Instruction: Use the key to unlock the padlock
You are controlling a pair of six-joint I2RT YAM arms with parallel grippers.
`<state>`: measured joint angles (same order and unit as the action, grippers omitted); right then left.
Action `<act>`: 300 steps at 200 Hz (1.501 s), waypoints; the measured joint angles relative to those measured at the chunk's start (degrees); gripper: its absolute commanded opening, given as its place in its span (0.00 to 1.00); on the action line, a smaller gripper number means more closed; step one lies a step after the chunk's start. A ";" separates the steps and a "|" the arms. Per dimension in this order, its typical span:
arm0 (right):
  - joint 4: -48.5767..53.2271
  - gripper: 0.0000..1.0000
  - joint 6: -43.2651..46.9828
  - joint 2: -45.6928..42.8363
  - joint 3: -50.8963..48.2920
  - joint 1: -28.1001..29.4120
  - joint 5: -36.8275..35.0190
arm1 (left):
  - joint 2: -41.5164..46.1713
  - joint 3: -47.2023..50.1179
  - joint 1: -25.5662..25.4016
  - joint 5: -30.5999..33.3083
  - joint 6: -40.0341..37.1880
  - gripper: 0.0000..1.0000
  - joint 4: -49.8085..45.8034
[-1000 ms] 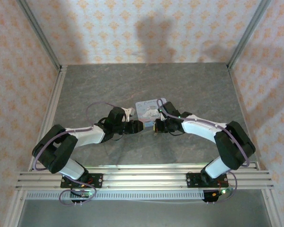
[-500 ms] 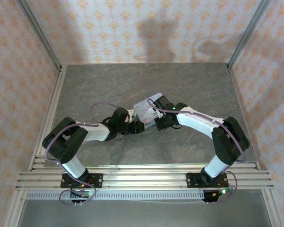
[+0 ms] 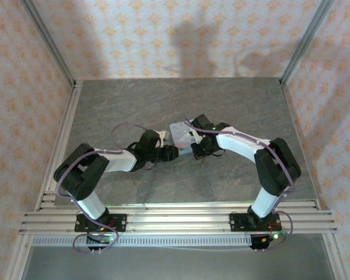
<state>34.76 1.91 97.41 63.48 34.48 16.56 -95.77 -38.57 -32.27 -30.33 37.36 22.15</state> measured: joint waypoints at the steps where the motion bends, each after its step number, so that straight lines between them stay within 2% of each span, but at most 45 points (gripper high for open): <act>1: -0.04 0.00 0.00 0.00 0.00 0.02 0.11 | 0.00 0.00 0.00 0.02 -0.02 0.39 0.00; 48: 0.61 0.00 2.43 1.88 1.27 1.11 1.07 | 0.81 -0.04 0.00 1.07 -1.29 0.39 -0.13; 68: 0.55 0.09 4.17 2.10 1.29 1.11 0.70 | 0.87 -0.44 -0.02 1.09 -1.46 0.39 -0.22; 81: 0.52 0.10 5.07 2.12 1.29 1.44 -0.28 | 0.87 -0.66 -0.22 1.18 -1.46 0.39 -0.46; 117: 0.17 0.03 7.56 2.10 1.29 4.15 -6.75 | 0.87 -1.11 -0.39 1.88 -1.46 0.39 -0.76; 146: 0.15 0.00 9.79 2.10 1.29 6.62 -12.50 | 0.83 -1.29 -0.39 2.19 -1.46 0.38 -0.79; 199: -1.16 0.00 13.03 -1.29 -0.79 8.37 -16.15 | 0.15 -2.95 -0.37 2.51 -1.49 0.37 -2.12; 235: -1.16 0.00 14.05 -4.70 -1.29 8.87 -16.59 | -0.09 -4.48 -0.37 2.75 -1.51 0.37 -3.08; 300: -0.55 0.00 12.50 -1.81 -0.55 8.70 -12.39 | -0.28 -4.79 -0.37 2.08 -1.51 0.33 -3.78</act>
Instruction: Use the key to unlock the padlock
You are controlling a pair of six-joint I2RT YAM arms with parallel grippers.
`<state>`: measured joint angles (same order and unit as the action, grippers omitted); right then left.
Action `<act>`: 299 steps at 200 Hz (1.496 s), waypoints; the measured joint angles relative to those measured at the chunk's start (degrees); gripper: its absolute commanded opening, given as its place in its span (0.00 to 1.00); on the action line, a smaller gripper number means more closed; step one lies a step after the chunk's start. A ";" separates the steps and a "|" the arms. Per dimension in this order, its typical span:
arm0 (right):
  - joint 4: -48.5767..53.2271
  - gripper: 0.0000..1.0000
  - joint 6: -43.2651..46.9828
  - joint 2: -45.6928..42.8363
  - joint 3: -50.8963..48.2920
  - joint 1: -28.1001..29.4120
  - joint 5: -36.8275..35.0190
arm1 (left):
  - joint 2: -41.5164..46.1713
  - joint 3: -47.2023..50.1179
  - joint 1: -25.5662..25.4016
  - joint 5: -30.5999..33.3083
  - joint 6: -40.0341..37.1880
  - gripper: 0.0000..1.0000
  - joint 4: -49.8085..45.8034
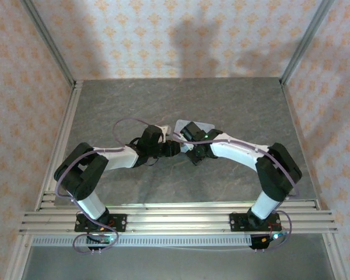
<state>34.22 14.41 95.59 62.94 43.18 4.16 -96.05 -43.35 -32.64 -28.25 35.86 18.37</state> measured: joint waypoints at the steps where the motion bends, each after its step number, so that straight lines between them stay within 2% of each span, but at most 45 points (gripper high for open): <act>1: -0.09 0.00 -0.13 0.17 0.00 -0.04 0.20 | -0.02 0.00 0.00 -0.02 0.00 0.33 0.00; 24: -1.60 0.00 -5.27 2.49 0.20 -2.10 5.92 | -0.22 0.04 -0.02 -0.42 0.00 0.33 -0.22; 63: -6.82 0.00 -21.90 4.79 0.98 -4.98 14.34 | 1.53 2.60 0.00 0.57 -0.17 0.39 0.31; 105: -8.81 0.00 -40.54 5.16 1.18 -4.70 16.81 | 7.15 6.75 0.00 2.19 -0.15 0.44 0.33; 125: -9.20 0.00 -46.75 5.31 1.44 -4.59 17.09 | 9.57 8.76 0.00 3.17 -0.11 0.44 0.55; 140: -9.44 0.04 -50.34 5.46 1.57 -4.31 17.05 | 11.47 10.49 0.00 3.78 -0.07 0.45 0.46; 174: -10.64 0.24 -55.32 6.21 1.57 -3.78 16.94 | 15.13 12.85 0.00 5.01 -0.24 0.45 -0.96; 200: -11.32 0.35 -56.83 7.15 1.55 -3.69 15.89 | 16.39 13.09 0.00 5.73 -0.63 0.45 -2.49; 229: -11.52 0.39 -57.53 7.17 1.55 -3.69 15.08 | 17.05 13.09 0.00 6.47 -1.44 0.45 -4.13; 299: -14.19 0.40 -57.40 6.88 -0.17 -3.69 13.27 | 17.44 13.11 0.00 6.69 -1.95 0.45 -6.29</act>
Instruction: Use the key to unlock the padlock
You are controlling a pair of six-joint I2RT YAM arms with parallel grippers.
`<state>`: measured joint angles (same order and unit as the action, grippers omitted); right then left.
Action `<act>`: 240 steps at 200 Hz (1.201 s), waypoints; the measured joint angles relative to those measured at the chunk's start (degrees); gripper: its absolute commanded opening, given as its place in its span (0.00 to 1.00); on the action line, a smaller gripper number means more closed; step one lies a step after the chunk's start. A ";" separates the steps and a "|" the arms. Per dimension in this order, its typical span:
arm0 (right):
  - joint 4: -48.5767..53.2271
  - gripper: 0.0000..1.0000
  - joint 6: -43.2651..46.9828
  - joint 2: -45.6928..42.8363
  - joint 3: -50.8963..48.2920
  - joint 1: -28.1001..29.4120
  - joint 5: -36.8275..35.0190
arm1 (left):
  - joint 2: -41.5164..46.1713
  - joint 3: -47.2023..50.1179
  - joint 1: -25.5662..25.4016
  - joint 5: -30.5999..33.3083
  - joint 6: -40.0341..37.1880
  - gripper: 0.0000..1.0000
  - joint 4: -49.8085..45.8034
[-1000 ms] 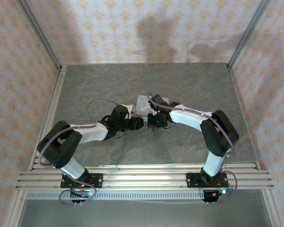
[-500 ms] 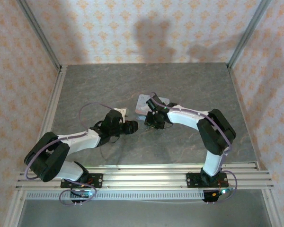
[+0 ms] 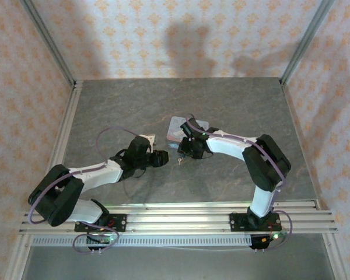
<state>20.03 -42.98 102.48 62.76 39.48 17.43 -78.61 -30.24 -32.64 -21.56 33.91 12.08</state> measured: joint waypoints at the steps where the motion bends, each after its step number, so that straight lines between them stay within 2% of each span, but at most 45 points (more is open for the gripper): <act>1: -0.13 0.40 0.02 -0.07 -0.13 0.00 -0.04 | 0.00 0.00 0.00 0.00 0.00 0.45 -0.02; 61: -5.97 0.40 0.11 -1.77 -3.78 0.24 -0.09 | -0.57 0.00 -0.15 -0.07 0.04 0.45 0.07; 104: -6.10 0.40 0.13 -4.63 -4.70 0.39 -0.59 | -3.65 1.73 -3.48 -0.26 0.48 0.47 8.13; 156: -0.39 0.41 1.53 -9.84 -2.60 0.33 -4.15 | -13.07 1.20 -6.40 -0.39 2.23 0.45 18.21; 192: 2.86 0.41 3.26 -14.64 -1.77 -1.38 -5.73 | -17.38 -1.86 -7.13 -0.22 2.62 0.40 19.93; 240: 5.07 0.42 5.66 -19.34 -1.79 -5.18 -7.63 | -20.87 -5.20 -7.13 -0.20 2.47 0.39 20.33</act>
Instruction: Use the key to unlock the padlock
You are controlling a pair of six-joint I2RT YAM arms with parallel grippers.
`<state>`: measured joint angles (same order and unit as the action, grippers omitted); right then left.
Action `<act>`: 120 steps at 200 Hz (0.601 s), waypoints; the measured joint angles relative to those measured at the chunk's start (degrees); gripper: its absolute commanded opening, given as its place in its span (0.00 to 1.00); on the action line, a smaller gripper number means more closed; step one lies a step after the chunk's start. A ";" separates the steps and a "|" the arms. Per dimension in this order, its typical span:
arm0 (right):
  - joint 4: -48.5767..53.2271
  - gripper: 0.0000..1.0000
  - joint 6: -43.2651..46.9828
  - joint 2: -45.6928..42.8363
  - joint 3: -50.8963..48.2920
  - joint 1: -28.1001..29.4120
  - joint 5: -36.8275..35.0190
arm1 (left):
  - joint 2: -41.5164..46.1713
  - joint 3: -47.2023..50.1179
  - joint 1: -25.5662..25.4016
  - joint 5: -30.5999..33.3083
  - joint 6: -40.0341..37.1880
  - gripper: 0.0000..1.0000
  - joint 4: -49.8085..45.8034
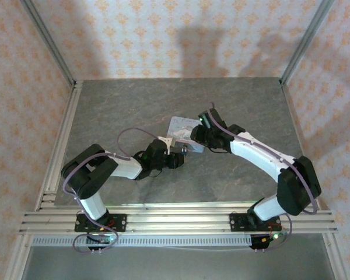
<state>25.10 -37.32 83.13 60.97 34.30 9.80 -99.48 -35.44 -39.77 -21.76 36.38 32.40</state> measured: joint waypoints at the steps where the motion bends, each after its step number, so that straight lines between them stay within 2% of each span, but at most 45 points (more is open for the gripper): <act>1: 0.02 0.42 0.02 -0.07 0.00 -0.04 0.00 | -0.04 -0.04 0.02 0.00 -0.02 0.39 0.00; 71: 0.63 0.42 1.68 -1.66 -0.50 -3.32 0.02 | -3.89 -2.62 0.57 -0.28 1.40 0.36 3.10; 100: 0.61 0.42 2.27 -1.79 -0.55 -4.26 0.02 | -5.05 -3.43 0.92 -0.20 2.10 0.25 3.48; 120: 0.61 0.42 2.34 -1.79 -0.57 -4.79 0.02 | -5.70 -3.54 1.20 0.17 2.32 0.10 3.89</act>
<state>25.71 -34.98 81.34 60.40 29.52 9.82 -105.19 -38.98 -38.57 -21.58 38.70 36.29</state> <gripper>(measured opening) 0.420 0.165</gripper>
